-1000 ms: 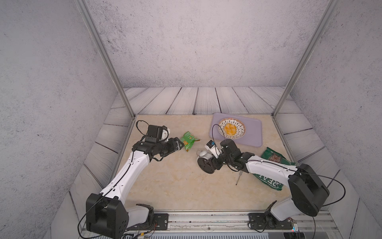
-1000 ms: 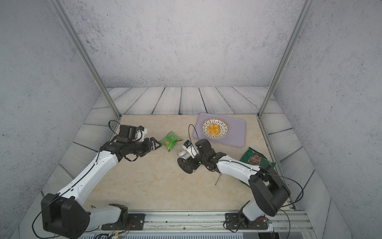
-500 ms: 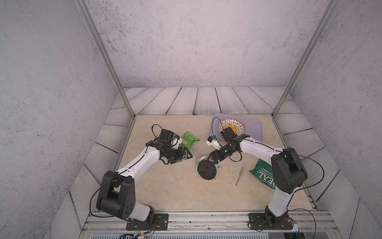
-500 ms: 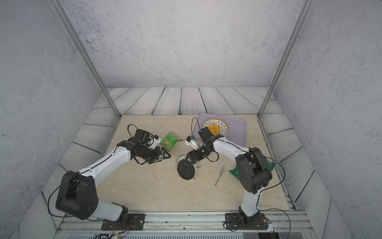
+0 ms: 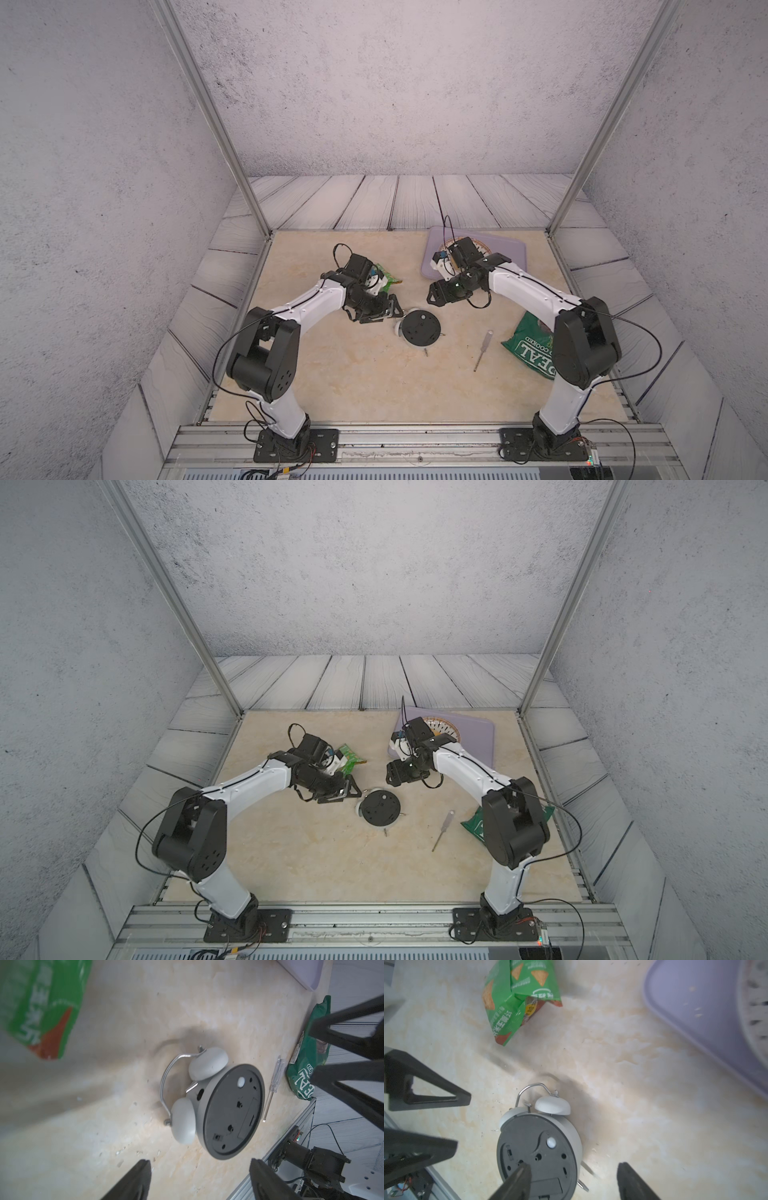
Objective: Remove the battery from the alarm
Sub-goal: Adjust the alarm at the center of the board.
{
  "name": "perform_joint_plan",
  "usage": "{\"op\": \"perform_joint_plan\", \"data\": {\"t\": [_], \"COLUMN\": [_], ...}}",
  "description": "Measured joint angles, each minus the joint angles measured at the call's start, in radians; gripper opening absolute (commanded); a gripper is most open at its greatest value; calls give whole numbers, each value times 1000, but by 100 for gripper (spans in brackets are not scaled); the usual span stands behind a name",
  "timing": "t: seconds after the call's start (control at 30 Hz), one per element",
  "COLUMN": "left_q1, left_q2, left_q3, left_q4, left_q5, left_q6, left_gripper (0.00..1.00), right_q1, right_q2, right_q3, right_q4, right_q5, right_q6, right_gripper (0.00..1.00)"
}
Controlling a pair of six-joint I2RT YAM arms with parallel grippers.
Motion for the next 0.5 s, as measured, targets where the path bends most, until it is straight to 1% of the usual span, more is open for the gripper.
{"op": "perform_joint_plan", "data": {"t": [0.1,0.2,0.27,0.33,0.5], "left_q1": [-26,-47,-55,-58,-60], "left_q2": [83,166,210,233,245], "left_q3": [104,201,241,250,229], "left_q4": [-23,-54,-70,-78,-91], "left_q5": [-2,2,3,10,52], "left_q6": [37,72,90,97,95], "left_gripper": [75,71,70,69,67], "right_q1": [-4,-3,-2,1,5], "right_q2": [-151,-250,-258,-236,-146], "right_q3": [-150,-313,-384,-428,-449], "right_q4": [39,110,161,209,330], "right_q5": [5,-36,-69,-108,-188], "right_q6": [153,297,369,428,515], "right_gripper": [51,46,42,39,32]}}
